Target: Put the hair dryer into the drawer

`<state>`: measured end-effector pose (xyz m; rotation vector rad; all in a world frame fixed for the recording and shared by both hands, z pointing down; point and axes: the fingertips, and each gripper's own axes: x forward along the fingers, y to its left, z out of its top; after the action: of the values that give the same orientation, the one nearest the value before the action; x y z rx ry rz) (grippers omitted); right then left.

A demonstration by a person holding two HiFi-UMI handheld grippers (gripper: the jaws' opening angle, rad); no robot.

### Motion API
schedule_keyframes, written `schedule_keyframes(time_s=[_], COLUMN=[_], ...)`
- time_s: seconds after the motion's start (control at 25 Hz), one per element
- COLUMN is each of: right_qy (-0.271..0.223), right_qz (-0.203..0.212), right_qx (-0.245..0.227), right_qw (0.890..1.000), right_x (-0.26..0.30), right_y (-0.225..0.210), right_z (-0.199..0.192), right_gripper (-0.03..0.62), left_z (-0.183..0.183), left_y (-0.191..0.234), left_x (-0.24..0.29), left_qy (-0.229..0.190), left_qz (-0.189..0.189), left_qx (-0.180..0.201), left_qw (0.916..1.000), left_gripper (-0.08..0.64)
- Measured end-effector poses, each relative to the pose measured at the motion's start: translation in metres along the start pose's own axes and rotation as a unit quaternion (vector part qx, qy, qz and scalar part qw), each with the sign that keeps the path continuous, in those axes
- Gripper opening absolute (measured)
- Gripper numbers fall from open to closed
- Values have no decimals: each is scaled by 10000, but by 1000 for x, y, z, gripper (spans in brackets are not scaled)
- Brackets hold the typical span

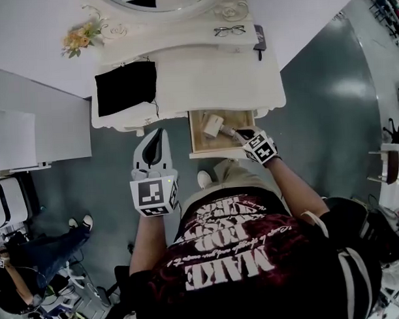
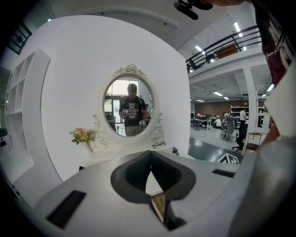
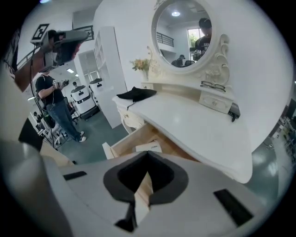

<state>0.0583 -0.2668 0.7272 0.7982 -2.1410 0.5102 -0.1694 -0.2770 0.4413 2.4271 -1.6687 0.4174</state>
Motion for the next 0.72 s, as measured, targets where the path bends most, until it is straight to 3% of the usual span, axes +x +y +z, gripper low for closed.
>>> schedule_keyframes(time_s=[0.4,0.72], right_qy=[-958,-1713], right_qz=[-296,-542], right_qx=[240,223], right_qw=[9947,9835], right_x=[-68,-129], right_y=[15,31], right_z=[51,96], right_gripper=[3,3], left_z=[4,-7], left_y=[-12,-13], left_x=[-21,-34], left_qy=[-100,5], left_qz=[-231,-337], left_qx=[216,214], left_qw=[9994,9992], left_gripper=[5,5])
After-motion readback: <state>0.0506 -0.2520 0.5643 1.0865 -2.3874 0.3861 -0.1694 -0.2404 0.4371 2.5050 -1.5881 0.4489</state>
